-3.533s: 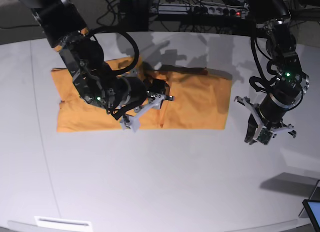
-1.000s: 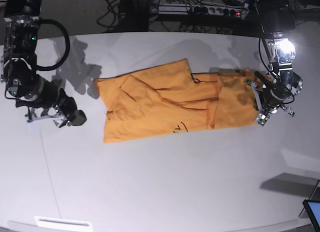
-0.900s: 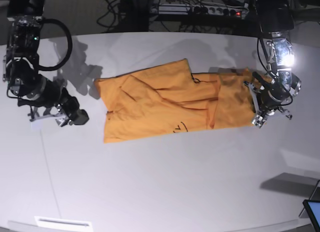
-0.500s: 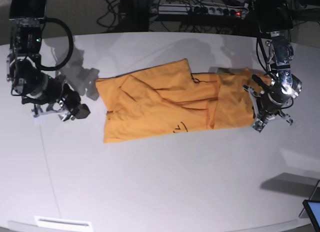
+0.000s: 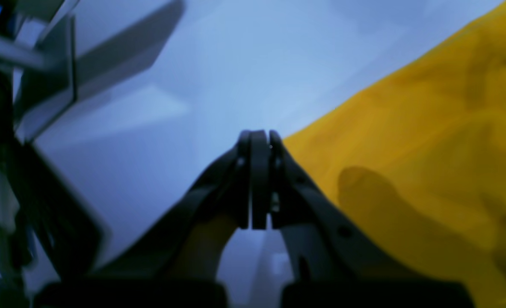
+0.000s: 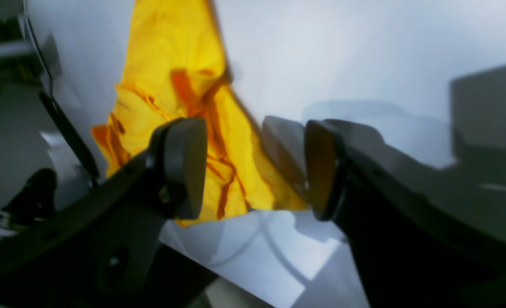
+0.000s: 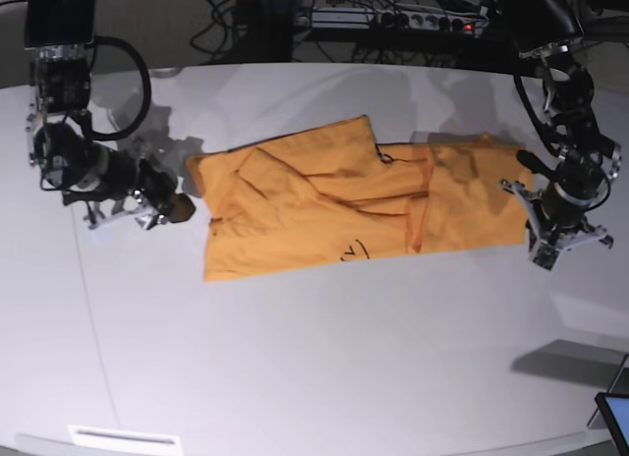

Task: Fold the T-shirt properly
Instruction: 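Release the shirt with both grippers and lift them away, then grasp the shirt's collar end with the right gripper and drag it outward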

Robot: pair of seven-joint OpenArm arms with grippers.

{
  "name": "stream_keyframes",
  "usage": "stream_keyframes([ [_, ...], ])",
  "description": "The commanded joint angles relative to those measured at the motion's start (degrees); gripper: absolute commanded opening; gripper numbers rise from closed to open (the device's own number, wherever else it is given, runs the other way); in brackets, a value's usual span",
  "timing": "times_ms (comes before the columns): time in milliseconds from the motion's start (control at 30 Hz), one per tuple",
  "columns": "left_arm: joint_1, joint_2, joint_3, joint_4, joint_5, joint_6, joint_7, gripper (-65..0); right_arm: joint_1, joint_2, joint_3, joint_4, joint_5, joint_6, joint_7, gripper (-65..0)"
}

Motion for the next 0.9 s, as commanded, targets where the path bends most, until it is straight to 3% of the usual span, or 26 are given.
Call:
stream_keyframes([
  [0, -0.75, -1.04, -1.26, 0.98, -1.39, 0.53, -0.25, -65.0, 1.2, 0.59, -0.88, 0.36, 0.98, 0.71, 0.38, -30.3],
  [200, 0.48, -1.92, -7.15, 0.98, -4.99, 0.53, 0.36, -65.0, 3.22, 0.59, -7.3, -1.57, 0.98, 0.62, 3.72, -30.3],
  [567, 4.44, -6.32, -14.0, 0.71, -11.23, 0.53, 0.36, -65.0, 6.83, 0.59, -12.22, -5.62, 0.9, 0.62, 3.81, -30.3],
  [867, 5.32, -6.58, -14.44, 0.71, -11.32, 0.53, 0.36, -65.0, 9.38, -2.48, -16.79, -5.88, 0.9, 0.62, 3.81, -30.3],
])
